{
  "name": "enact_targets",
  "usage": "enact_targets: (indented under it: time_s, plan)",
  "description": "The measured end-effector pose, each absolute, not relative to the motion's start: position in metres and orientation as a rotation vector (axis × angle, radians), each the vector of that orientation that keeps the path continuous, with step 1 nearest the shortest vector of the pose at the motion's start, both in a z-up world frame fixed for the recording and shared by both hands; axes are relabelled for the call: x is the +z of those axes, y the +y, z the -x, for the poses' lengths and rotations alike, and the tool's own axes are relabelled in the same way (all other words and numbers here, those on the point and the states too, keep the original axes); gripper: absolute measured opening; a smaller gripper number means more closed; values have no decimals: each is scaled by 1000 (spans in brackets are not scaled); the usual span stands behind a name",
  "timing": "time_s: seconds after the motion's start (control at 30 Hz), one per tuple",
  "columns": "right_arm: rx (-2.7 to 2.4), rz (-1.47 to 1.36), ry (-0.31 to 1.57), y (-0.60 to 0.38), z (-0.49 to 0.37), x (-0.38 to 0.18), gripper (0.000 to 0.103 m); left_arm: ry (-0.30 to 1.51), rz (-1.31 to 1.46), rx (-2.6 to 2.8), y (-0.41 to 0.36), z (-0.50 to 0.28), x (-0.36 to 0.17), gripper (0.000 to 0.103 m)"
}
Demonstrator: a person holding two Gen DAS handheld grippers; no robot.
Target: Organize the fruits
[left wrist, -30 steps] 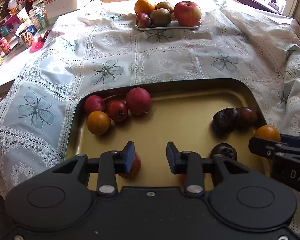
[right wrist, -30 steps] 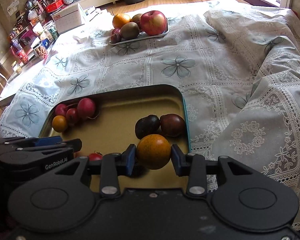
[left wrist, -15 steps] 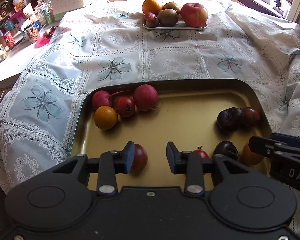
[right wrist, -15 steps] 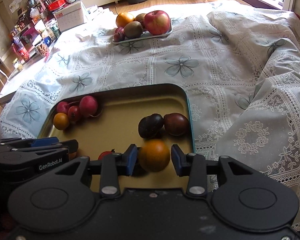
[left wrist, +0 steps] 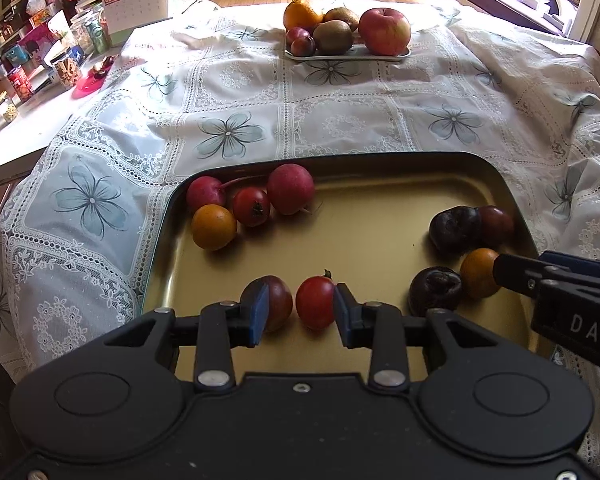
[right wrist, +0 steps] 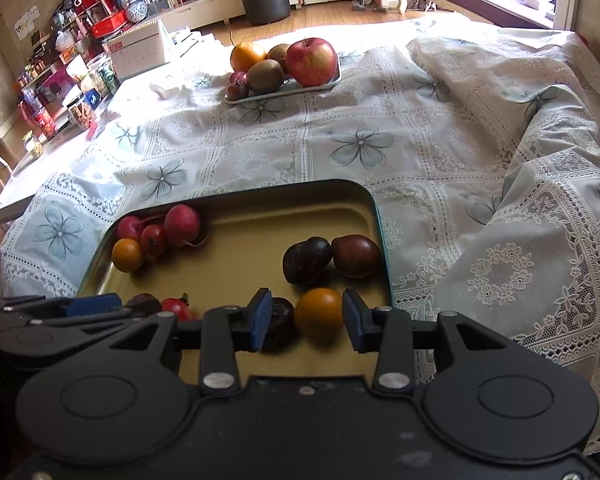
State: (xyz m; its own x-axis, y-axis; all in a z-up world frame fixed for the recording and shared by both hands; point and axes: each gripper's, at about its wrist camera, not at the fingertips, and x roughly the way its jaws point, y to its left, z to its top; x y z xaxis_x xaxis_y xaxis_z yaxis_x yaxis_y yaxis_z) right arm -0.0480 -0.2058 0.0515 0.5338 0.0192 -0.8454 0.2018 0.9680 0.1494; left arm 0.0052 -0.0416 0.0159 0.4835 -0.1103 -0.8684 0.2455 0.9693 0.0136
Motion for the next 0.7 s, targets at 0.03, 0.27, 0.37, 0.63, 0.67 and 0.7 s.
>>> enact_targets:
  time_s: [0.03,0.27,0.37,0.63,0.67,0.7]
  plan:
    - [-110,-242,1003,-206,48,52,41,1043,-140,-216,-41,-5,16,44]
    - [-108,-204,1011,-201,54,52,41,1042,-126,-210,-36,-2,16,44]
    - [-106,-196,1006,-198,57,51,41,1042,-128,-208,-36,-1,16,44]
    - [-114,-181,949,-192,62,51,41,1021,-126,-191,-35,0,13,44]
    - [-119,-175,943,-192,63,51,41,1021,-125,-192,-35,0,13,44]
    - [-121,-171,937,-191,63,52,41,1023,-126,-193,-35,0,13,44]
